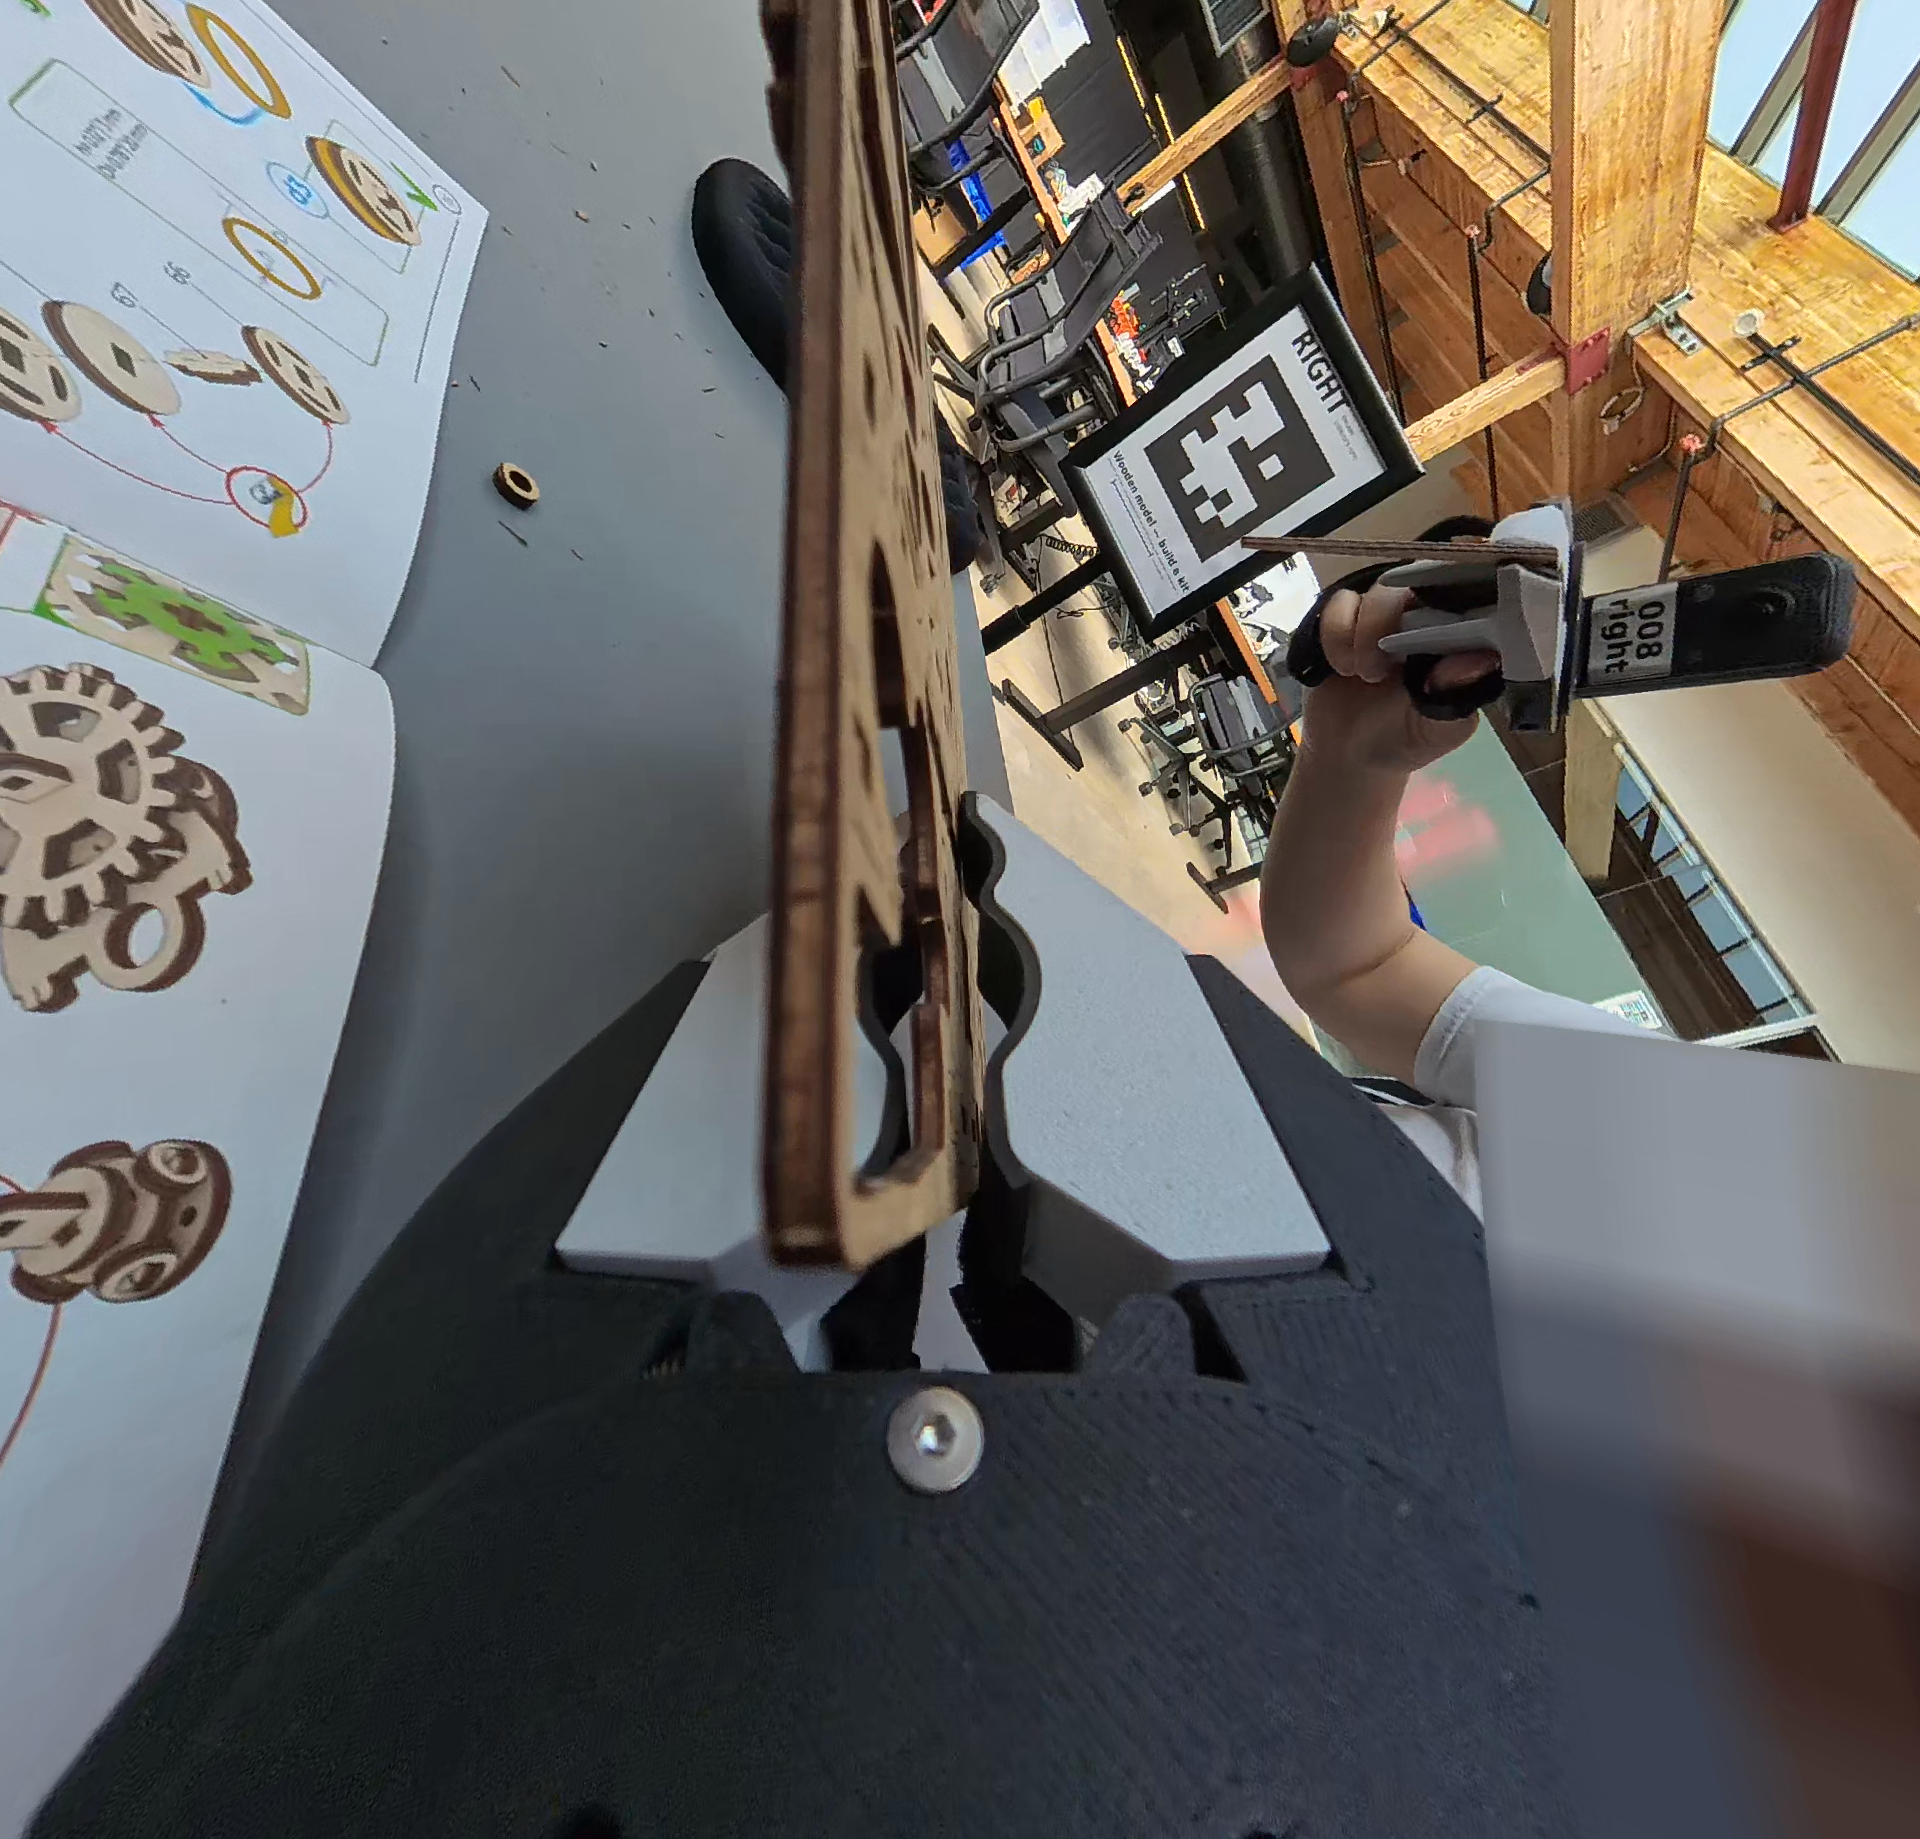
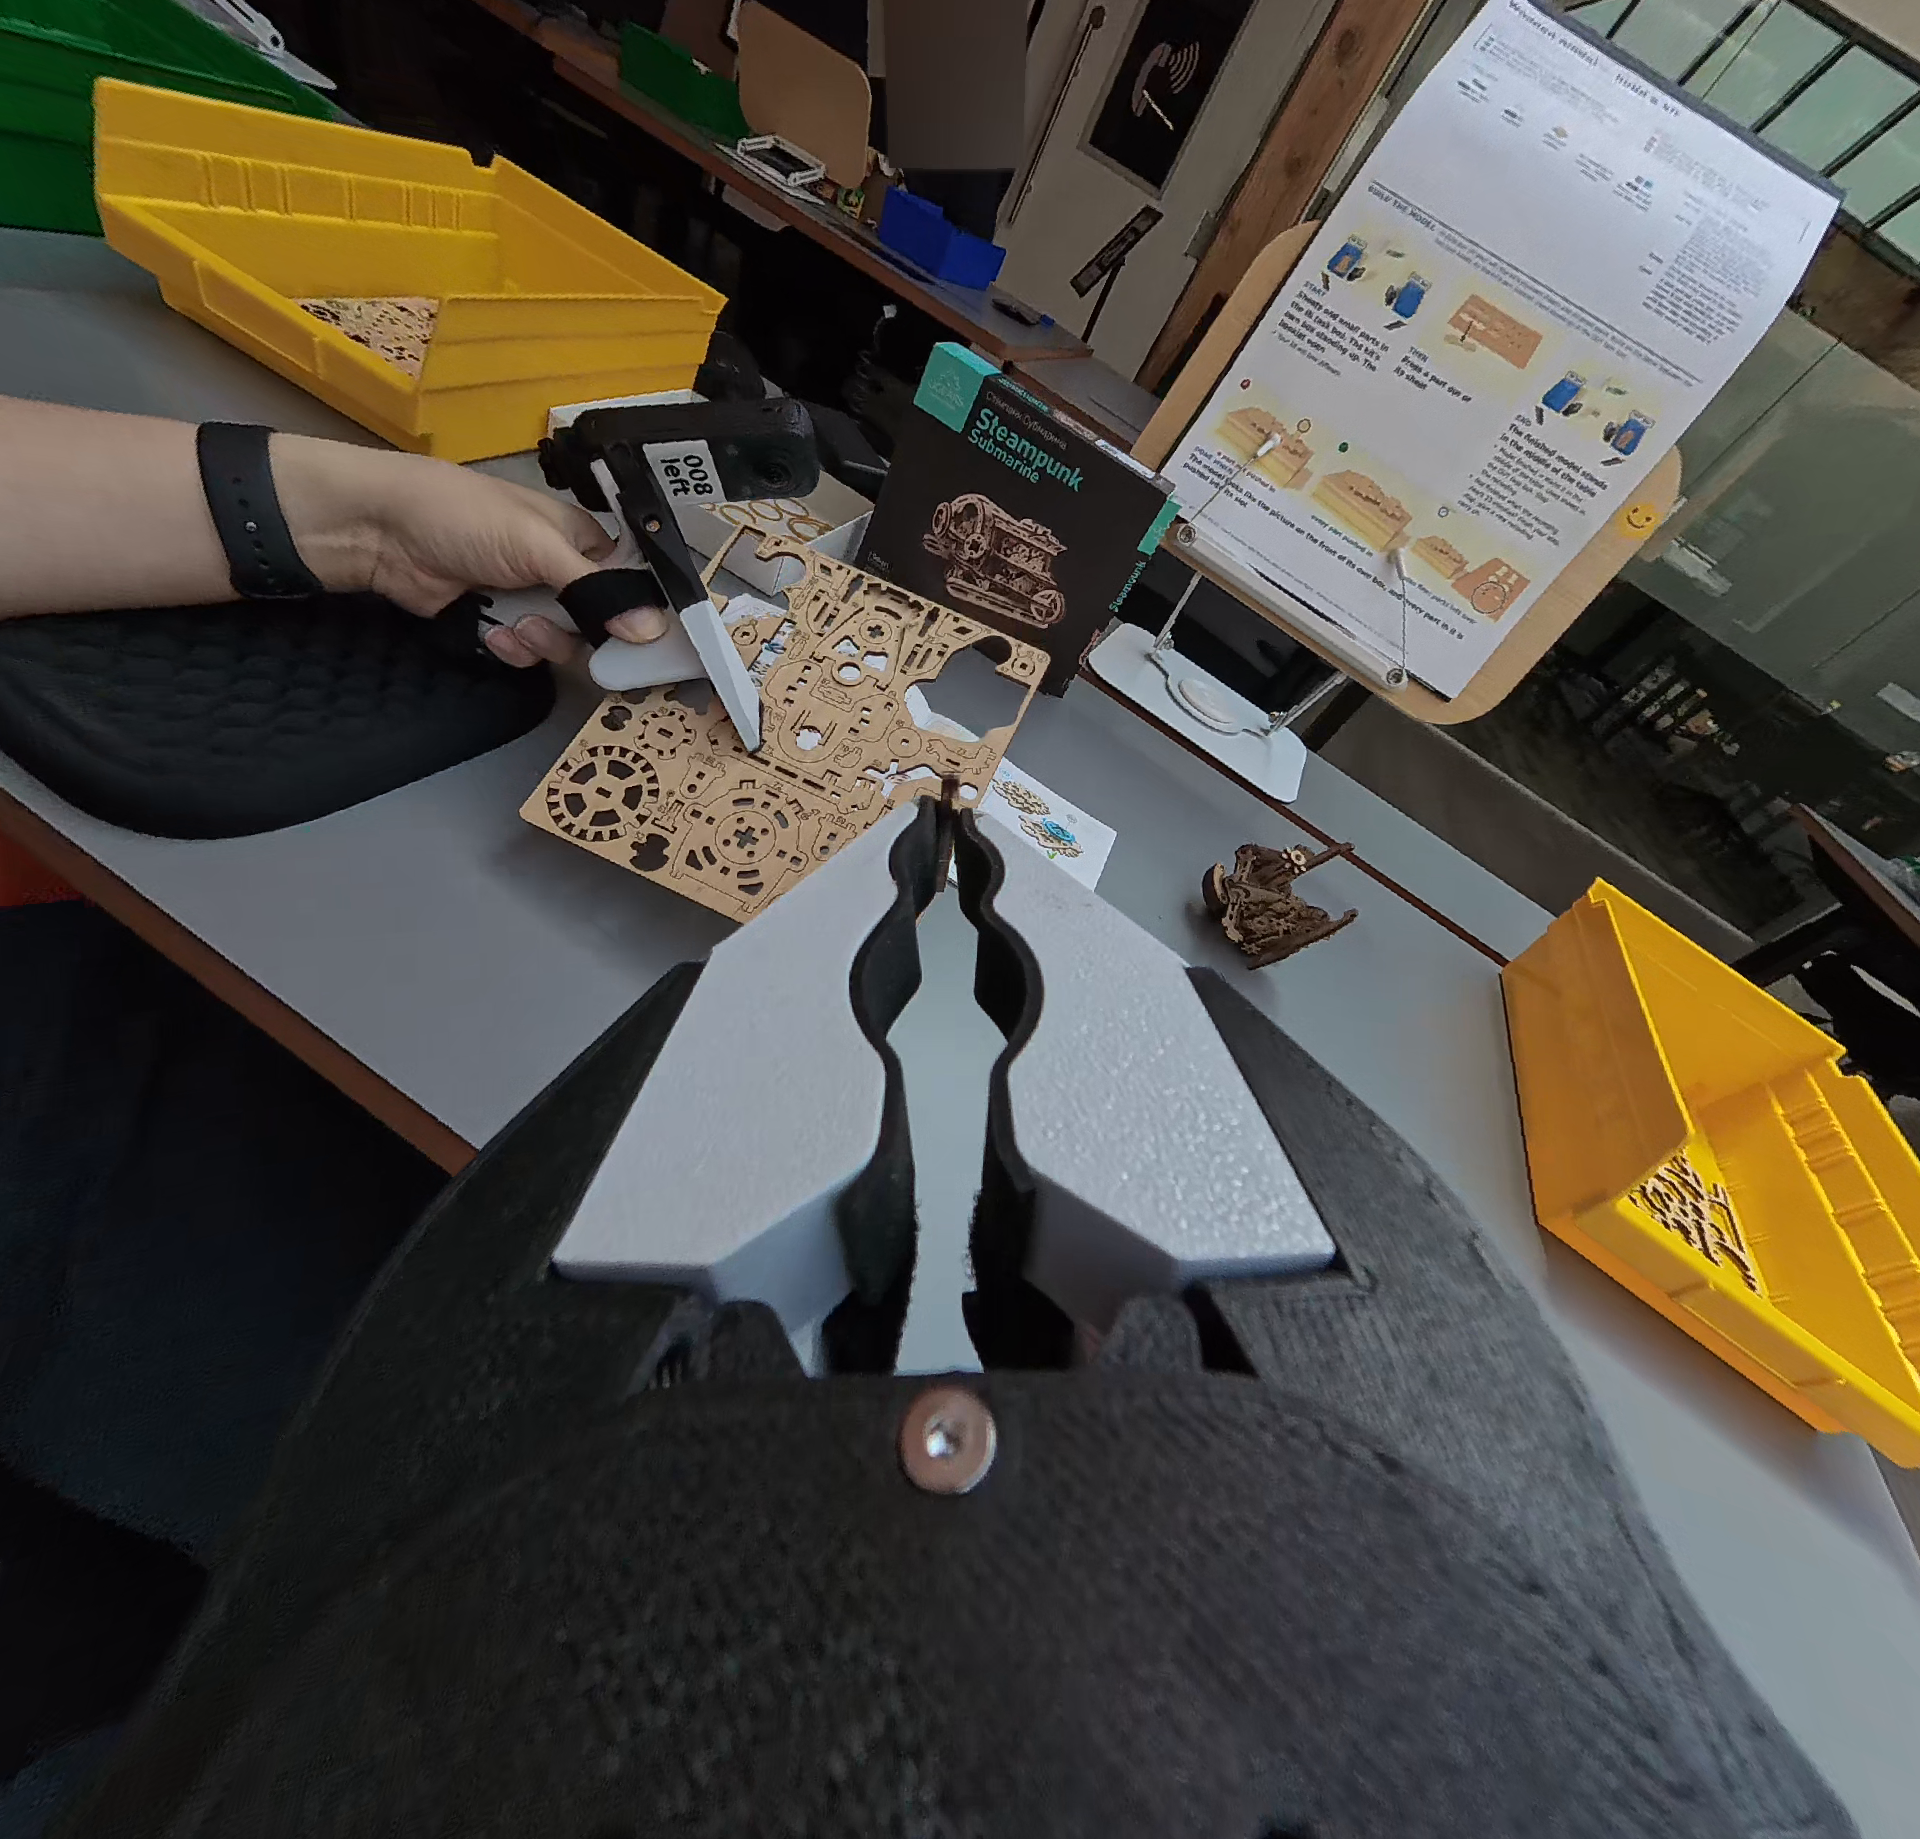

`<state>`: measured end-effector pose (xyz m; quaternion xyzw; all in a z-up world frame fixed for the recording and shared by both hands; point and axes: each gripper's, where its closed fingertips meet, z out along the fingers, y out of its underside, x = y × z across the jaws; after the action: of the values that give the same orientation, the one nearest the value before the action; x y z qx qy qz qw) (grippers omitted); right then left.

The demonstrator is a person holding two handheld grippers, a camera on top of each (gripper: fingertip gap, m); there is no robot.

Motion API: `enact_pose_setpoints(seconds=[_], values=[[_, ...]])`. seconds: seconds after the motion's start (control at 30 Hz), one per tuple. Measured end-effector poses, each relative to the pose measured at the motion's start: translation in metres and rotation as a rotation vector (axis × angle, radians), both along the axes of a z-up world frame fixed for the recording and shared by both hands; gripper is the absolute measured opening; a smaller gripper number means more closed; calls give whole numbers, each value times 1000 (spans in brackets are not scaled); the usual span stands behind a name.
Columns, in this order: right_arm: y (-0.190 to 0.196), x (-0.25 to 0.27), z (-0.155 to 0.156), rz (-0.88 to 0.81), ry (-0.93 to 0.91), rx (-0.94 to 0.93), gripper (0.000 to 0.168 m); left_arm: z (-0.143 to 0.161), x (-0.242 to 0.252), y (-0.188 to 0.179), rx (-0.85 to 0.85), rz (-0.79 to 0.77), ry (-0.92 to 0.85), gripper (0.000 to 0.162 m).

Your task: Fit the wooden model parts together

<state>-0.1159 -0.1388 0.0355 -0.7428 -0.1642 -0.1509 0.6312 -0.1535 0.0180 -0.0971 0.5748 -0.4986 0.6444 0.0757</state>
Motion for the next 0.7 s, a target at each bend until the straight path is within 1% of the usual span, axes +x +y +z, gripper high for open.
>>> enact_pose_setpoints(seconds=[0.1, 0.3, 0.47, 0.6, 0.7], values=[[0, -6, -1, -19, -27, -13, 1, -4, 1, -1, 23, 2, 15, 0], [3, -9, -24, -22, -1, -47, 1, -3, 0, 0, 13, 7, 14, 0], [2, -11, -28, 6, -21, -8, 1, -8, 0, 2, 17, 10, 34, 0], [25, -16, -30, 83, 23, 2, 1, -18, 0, 0, 88, 21, 76, 0], [50, -15, -40, 138, 58, -21, 1, -23, 1, -5, 167, 13, 91, 0]])
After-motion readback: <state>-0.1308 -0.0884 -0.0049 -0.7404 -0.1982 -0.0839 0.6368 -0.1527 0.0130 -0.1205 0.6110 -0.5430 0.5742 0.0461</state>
